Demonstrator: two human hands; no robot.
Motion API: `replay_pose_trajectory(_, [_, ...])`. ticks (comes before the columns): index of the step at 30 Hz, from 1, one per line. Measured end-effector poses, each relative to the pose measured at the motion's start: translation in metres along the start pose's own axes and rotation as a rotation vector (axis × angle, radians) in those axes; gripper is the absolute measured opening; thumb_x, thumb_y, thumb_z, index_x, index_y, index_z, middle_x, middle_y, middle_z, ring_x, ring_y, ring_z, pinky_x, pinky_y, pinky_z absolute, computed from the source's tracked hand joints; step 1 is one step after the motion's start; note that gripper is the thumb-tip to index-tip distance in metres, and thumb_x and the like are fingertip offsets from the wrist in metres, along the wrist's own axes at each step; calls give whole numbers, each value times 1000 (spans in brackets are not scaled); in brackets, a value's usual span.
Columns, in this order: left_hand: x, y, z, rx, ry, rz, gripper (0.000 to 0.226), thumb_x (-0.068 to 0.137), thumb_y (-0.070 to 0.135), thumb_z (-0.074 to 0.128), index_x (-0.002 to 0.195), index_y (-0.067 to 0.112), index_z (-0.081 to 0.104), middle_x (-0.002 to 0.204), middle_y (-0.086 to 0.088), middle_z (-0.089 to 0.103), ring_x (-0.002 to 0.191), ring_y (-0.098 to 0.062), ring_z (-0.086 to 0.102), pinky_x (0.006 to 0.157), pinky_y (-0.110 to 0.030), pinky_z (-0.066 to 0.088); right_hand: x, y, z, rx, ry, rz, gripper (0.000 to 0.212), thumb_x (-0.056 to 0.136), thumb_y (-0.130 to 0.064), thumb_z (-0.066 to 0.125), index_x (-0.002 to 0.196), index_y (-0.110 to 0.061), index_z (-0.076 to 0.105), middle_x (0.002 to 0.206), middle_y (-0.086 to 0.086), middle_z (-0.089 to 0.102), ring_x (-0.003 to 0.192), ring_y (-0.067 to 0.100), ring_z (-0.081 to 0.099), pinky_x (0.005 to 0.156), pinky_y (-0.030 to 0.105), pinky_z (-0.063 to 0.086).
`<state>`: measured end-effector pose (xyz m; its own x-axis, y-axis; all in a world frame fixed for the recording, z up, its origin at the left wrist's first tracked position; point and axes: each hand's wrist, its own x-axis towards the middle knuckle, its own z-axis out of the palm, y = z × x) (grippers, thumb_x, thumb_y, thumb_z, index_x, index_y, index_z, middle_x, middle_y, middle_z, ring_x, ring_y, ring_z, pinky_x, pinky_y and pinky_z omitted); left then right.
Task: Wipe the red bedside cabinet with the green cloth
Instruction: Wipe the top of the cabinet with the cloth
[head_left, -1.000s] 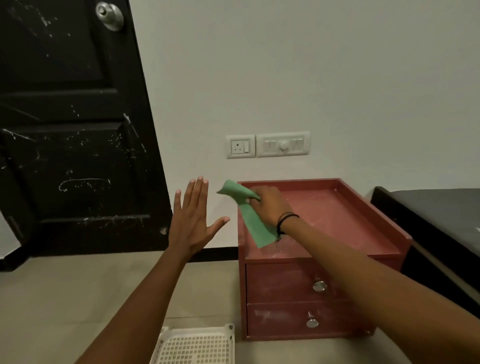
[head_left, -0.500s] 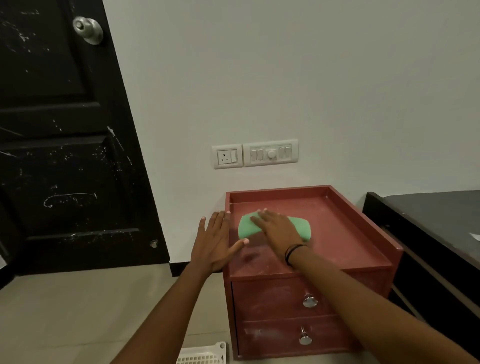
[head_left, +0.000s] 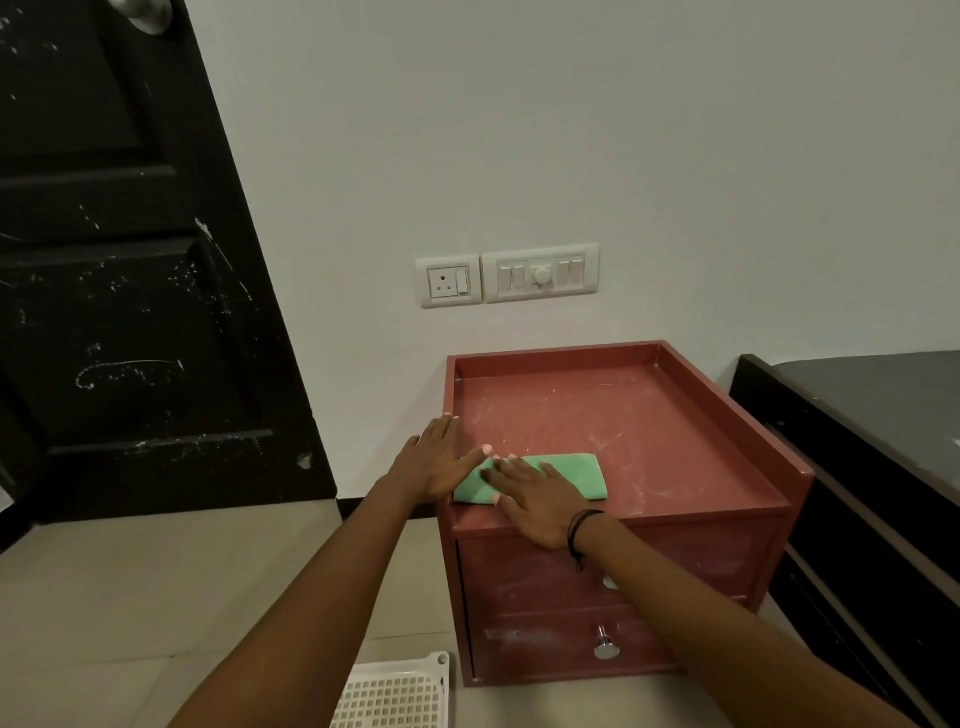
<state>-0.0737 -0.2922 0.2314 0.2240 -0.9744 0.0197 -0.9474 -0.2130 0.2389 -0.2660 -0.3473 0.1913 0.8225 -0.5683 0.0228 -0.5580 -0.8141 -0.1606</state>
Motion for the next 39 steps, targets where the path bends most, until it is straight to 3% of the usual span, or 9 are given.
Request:
replay_pose_trajectory(11, [46,6,8,-78,37,-29,93,95,75,21,162,10,10,170,-8,4,157,-20,0,125,-44,10,75,39,2,14,18,-51,53,106,-42,20,157,-29,19,166,-1,15,153,17,13,123,44,11])
replay_pose_trajectory(16, [57,4,11,-121,55,-37,97,92,79,19,162,14,6,171,-3,3,157,-15,-2,125,-42,11,150,74,-2,-6,-16,-42,59,103,-33,37,158,-31,15,167,-3,11,153,17,10,122,42,11])
replay_pose_trajectory(21, [57,7,13,-149,50,-52,90,95,74,24,162,17,3,171,1,-1,156,-12,-4,125,-36,4,218,97,-11,4,-58,36,52,107,-41,22,157,-33,16,167,-4,10,154,16,8,122,44,8])
replay_pose_trajectory(25, [59,5,16,-178,59,-71,90,95,75,24,162,21,0,170,5,-3,156,-10,-5,125,-36,2,243,106,-15,32,-26,57,51,107,-39,22,157,-33,19,166,-6,14,153,15,12,122,45,11])
replay_pose_trajectory(31, [58,6,16,-196,87,-68,89,95,76,25,162,22,4,171,3,2,156,-11,-2,126,-38,4,234,95,-14,14,-43,66,52,106,-43,21,157,-34,17,166,-4,15,153,17,12,122,49,10])
replay_pose_trajectory(36, [56,6,14,-192,105,-54,89,95,74,24,162,16,9,170,-2,8,157,-16,4,127,-43,9,160,63,-12,14,-88,-33,56,103,-36,34,157,-32,19,166,0,14,153,21,11,122,53,12])
replay_pose_trajectory(39, [52,8,11,-166,107,-52,89,97,73,22,162,13,10,170,-6,8,157,-18,5,125,-42,9,110,42,-8,104,-17,-32,53,104,-37,30,156,-31,25,165,-2,21,152,19,18,123,49,10])
